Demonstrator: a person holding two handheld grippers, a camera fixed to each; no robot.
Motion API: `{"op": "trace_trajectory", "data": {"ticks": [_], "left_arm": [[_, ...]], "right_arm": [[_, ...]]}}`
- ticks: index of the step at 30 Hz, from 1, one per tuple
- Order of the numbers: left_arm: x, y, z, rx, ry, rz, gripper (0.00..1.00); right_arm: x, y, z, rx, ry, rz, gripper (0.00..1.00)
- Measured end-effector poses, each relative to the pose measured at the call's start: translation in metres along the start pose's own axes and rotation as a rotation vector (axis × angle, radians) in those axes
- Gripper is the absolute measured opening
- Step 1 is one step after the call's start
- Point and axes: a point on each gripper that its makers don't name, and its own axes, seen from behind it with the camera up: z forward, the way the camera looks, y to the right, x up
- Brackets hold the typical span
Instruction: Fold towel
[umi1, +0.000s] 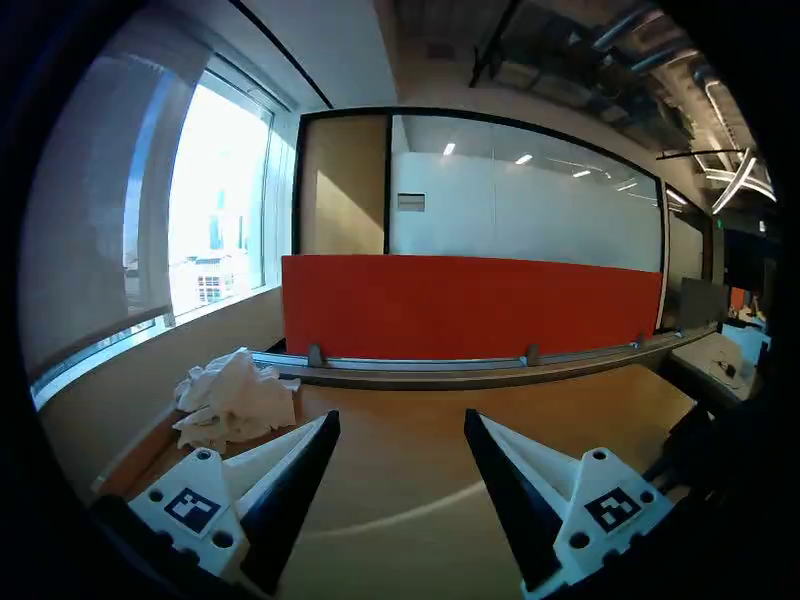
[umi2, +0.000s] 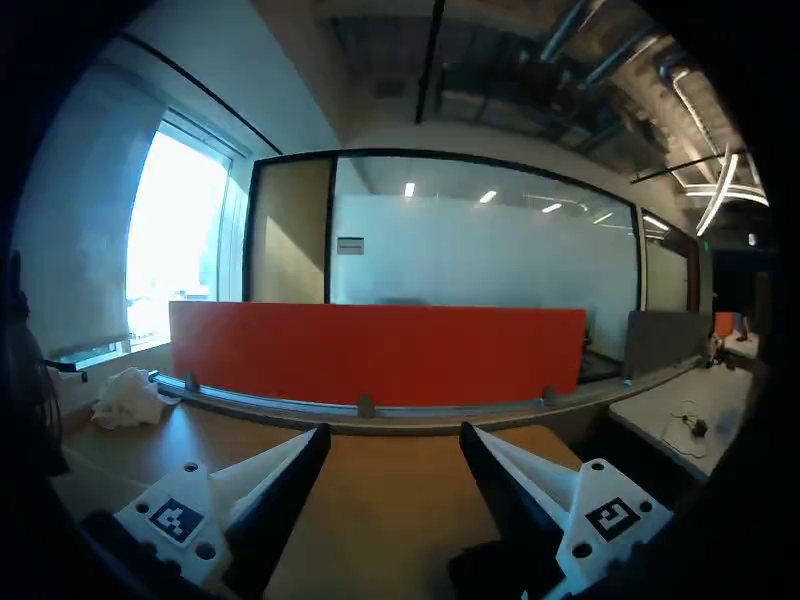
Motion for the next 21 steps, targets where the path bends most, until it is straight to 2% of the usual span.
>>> {"op": "trace_trajectory", "data": {"ticks": [12,21], "left_arm": [[0.001,0.001,0.004,-0.031,0.034,0.030,0.92],[-0.012,-0.007,0.010,-0.027,0.059,0.046,0.92]], "right_arm": [[0.009,-0.012,-0.001,0.007,-0.001,0.015,1.00],[0.005,-0.026,-0.004,0.025,-0.016,0.015,1.00]]}}
